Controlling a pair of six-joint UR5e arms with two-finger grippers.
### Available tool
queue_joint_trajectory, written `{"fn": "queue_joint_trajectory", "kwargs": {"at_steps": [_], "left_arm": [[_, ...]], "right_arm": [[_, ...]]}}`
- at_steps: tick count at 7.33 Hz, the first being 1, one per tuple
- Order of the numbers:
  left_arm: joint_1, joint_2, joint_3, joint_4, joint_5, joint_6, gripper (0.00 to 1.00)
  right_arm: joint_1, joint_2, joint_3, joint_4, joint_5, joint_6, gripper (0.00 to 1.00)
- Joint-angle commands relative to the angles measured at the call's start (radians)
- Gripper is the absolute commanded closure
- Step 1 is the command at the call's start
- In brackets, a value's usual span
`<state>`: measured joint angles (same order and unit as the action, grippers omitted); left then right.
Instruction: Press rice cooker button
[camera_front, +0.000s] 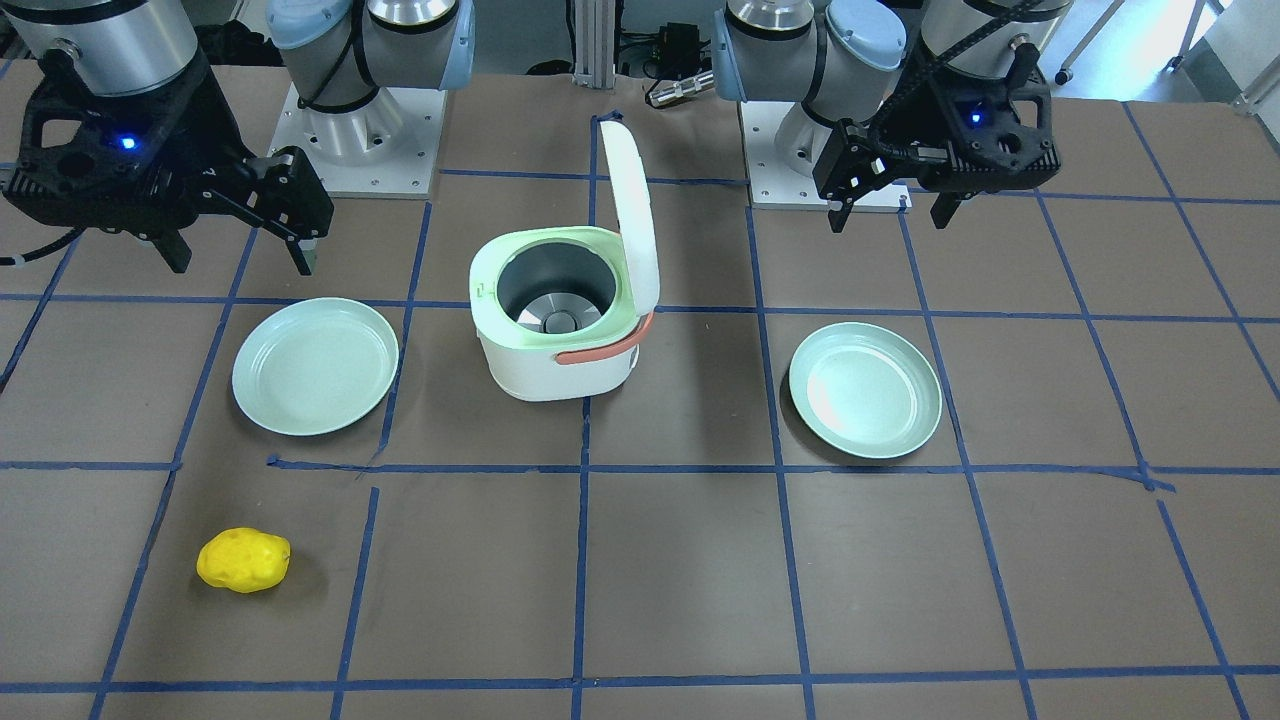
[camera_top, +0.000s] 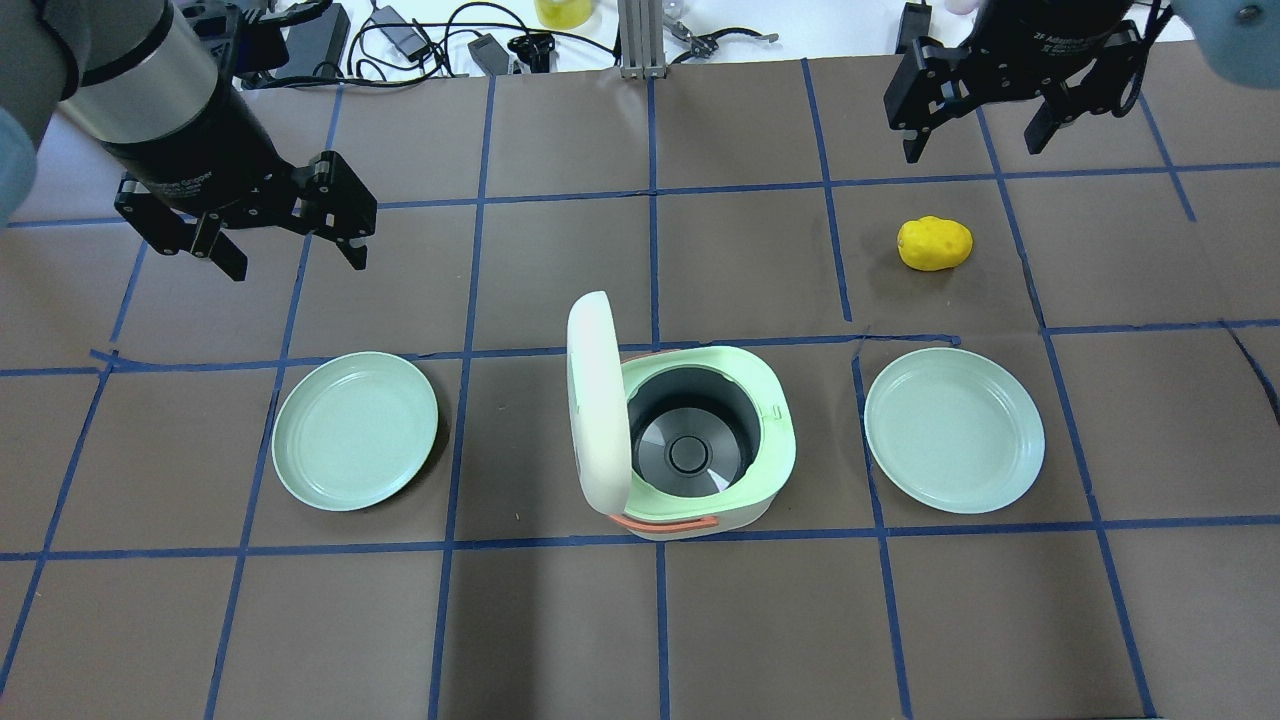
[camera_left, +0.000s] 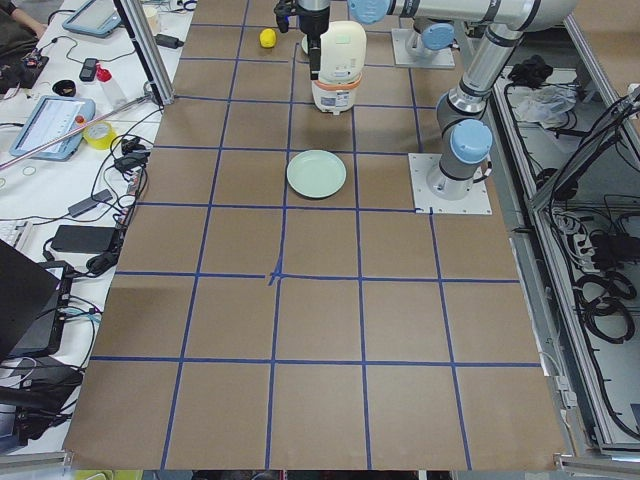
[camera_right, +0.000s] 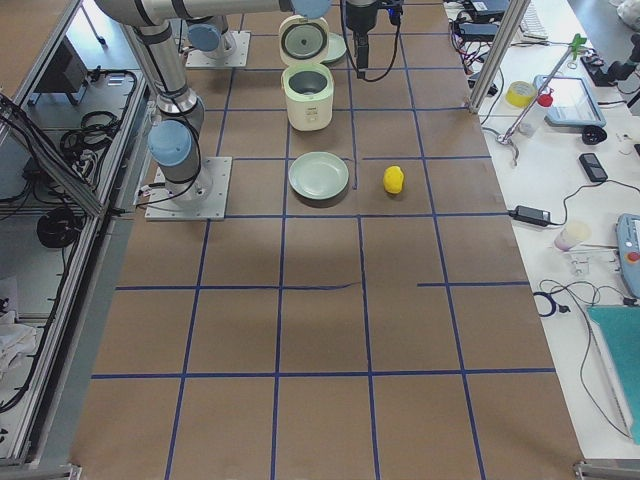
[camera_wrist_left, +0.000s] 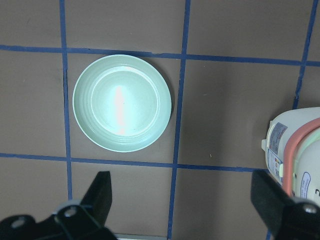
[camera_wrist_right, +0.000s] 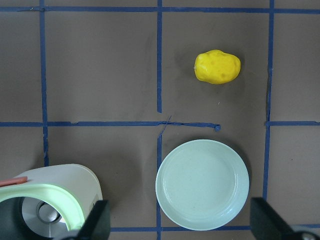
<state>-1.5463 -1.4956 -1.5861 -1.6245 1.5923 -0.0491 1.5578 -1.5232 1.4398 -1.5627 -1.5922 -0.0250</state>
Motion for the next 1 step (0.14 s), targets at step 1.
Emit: {"fn": "queue_joint_trajectory", "kwargs": {"at_steps": [1], "left_arm": [[0.000,0.000,0.000,0.000,0.000,-0.002,0.00]], "right_arm": [[0.001,-0.002,0.005,0.000,0.000,-0.001,0.00]]}}
